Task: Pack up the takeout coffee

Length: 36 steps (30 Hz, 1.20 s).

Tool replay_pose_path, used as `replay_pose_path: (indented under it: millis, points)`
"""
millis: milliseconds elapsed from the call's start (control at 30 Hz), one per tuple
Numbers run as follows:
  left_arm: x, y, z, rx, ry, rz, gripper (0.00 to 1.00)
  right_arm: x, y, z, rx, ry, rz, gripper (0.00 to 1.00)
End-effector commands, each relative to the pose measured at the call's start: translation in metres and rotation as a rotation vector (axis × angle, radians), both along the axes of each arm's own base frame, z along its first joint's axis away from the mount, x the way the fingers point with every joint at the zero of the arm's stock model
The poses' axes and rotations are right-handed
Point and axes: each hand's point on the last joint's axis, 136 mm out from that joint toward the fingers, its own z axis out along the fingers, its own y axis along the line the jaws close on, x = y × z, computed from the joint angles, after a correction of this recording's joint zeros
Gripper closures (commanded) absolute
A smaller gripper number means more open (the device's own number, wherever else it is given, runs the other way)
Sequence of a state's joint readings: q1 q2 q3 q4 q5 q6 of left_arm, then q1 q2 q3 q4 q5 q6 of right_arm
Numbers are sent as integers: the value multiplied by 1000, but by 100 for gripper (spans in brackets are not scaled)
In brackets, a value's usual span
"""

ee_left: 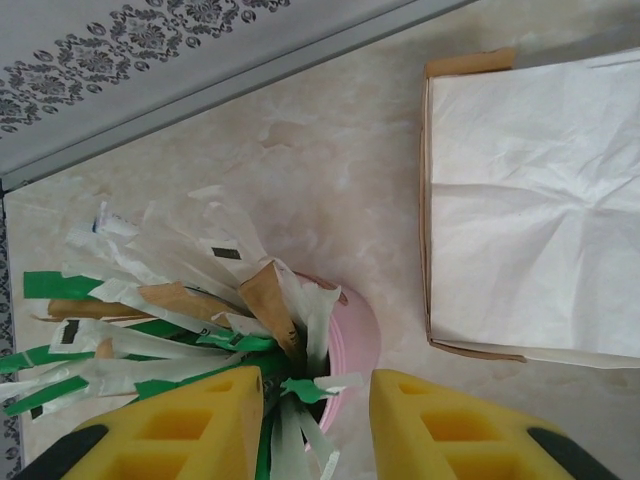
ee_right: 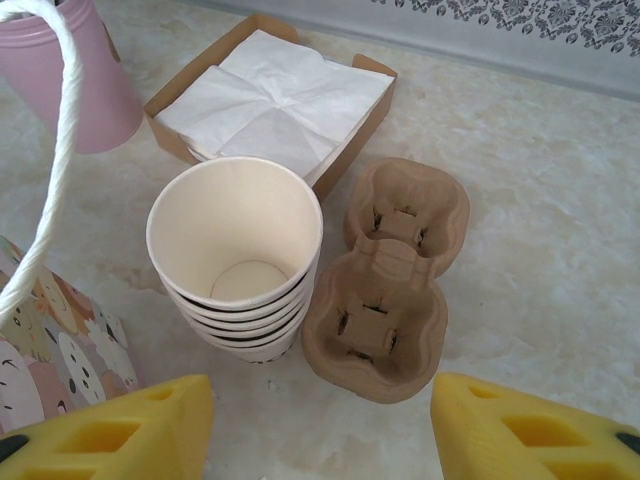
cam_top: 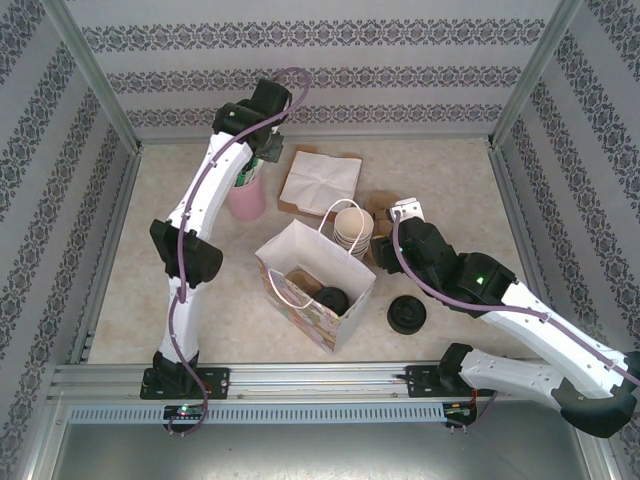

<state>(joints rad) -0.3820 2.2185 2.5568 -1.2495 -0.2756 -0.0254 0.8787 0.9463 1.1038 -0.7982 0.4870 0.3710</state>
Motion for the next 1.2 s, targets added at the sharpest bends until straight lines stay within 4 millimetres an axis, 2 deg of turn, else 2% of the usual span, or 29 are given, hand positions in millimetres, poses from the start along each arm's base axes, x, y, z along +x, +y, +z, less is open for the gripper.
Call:
replay_pose_path:
  millis: [0, 233, 400, 533, 667, 733, 900, 1167]
  points:
    - [5, 10, -4, 49, 7, 9, 63, 3, 3, 7, 35, -6, -8, 40]
    - [6, 15, -10, 76, 19, 21, 63, 2, 5, 6, 46, 0, -6, 40]
    - [6, 14, -8, 68, 14, 20, 68, 1, 4, 5, 49, 4, -7, 40]
    - [6, 14, -8, 69, 15, 20, 78, 1, 4, 6, 50, 2, -8, 41]
    - [6, 17, -3, 77, 2, 23, 94, 1, 3, 7, 51, 1, -9, 41]
    - [5, 19, 5, 88, -15, 26, 99, 1, 3, 8, 52, 0, -7, 41]
    - [0, 29, 31, 116, -71, 42, 100, 1, 3, 10, 54, -3, -9, 41]
    - [-28, 46, 97, 103, -203, 74, 100, 4, 2, 18, 50, -22, -16, 41]
